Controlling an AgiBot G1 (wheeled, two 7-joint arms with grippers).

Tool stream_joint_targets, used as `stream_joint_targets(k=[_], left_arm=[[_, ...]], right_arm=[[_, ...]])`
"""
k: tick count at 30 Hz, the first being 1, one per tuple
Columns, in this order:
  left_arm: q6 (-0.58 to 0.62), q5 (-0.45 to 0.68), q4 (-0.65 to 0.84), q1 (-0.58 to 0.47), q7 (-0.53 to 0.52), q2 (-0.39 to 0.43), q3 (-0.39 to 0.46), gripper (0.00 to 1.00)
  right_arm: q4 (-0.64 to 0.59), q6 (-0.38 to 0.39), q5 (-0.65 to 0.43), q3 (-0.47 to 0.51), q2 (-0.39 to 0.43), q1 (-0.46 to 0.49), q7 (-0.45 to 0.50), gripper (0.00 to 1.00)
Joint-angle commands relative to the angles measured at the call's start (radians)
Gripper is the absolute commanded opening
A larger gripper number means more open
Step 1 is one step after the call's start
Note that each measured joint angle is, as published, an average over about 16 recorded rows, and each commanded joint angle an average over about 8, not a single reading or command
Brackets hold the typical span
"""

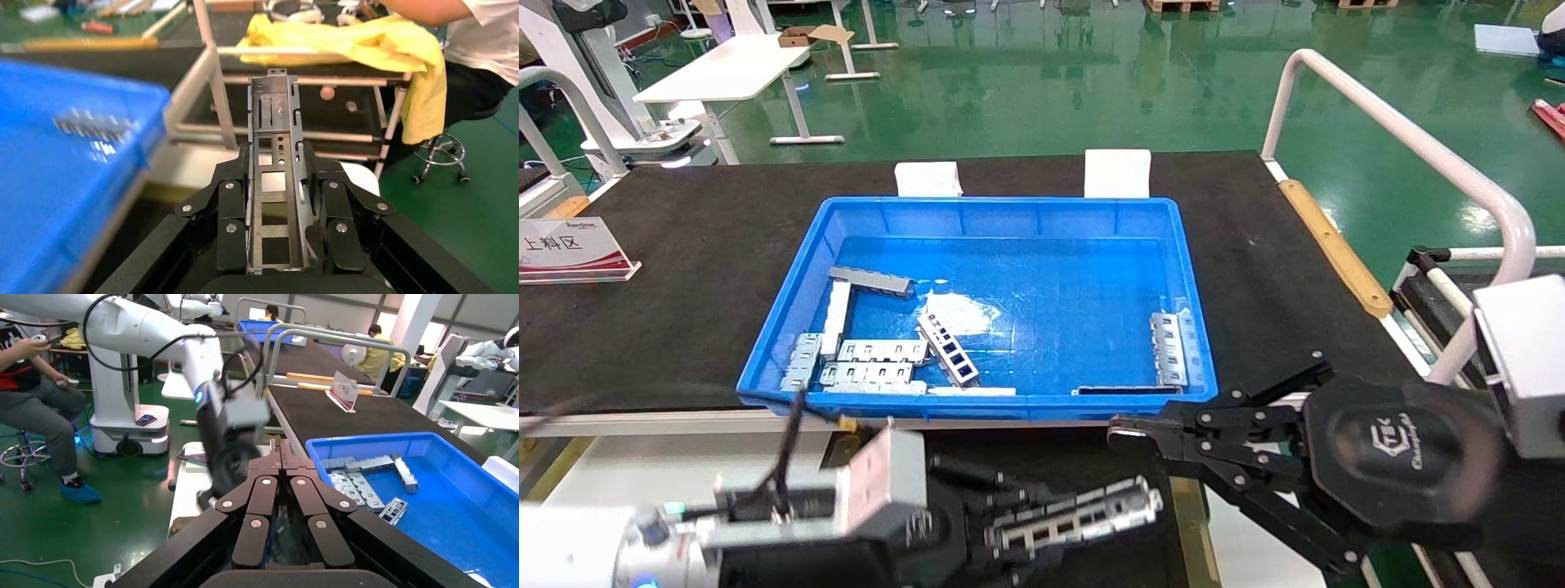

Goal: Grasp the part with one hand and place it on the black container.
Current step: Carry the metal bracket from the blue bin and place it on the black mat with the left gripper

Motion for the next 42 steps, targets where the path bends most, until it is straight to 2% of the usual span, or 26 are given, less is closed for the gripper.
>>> stream_joint_targets(k=[1, 6, 13, 21, 28, 35, 42], left_arm=[[-0.033, 0.008, -0.036, 0.044, -0.010, -0.018, 0.015, 0.00], [-0.193, 0.006, -0.042, 0.171, -0.032, 0.010, 0.048, 0.00], [-0.516, 0.011, -0.038, 0.290, -0.088, 0.114, 0.077, 0.00], [-0.892, 0.020, -0.025, 0.339, -0.139, 0.268, 0.120, 0.00], [-1.150, -0.053, 0.016, 0.328, -0.178, 0.398, 0.168, 0.00], [-1.322, -0.161, 0.078, 0.301, -0.195, 0.495, 0.197, 0.00], [-1.374, -0.188, 0.167, 0.281, -0.207, 0.568, 0.191, 0.00]], right_arm=[[0.000, 0.000, 0.000, 0.000, 0.000, 0.000, 0.000, 0.00], [0.000, 0.000, 0.000, 0.000, 0.000, 0.000, 0.000, 0.00], [0.000, 0.000, 0.001, -0.001, 0.000, 0.000, 0.000, 0.00], [0.000, 0.001, 0.001, -0.001, 0.001, 0.000, -0.001, 0.00], [0.000, 0.001, 0.001, -0.002, 0.001, 0.000, -0.001, 0.00], [0.000, 0.001, 0.001, -0.002, 0.001, 0.000, -0.001, 0.00], [0.000, 0.001, 0.002, -0.003, 0.001, 0.001, -0.001, 0.00]])
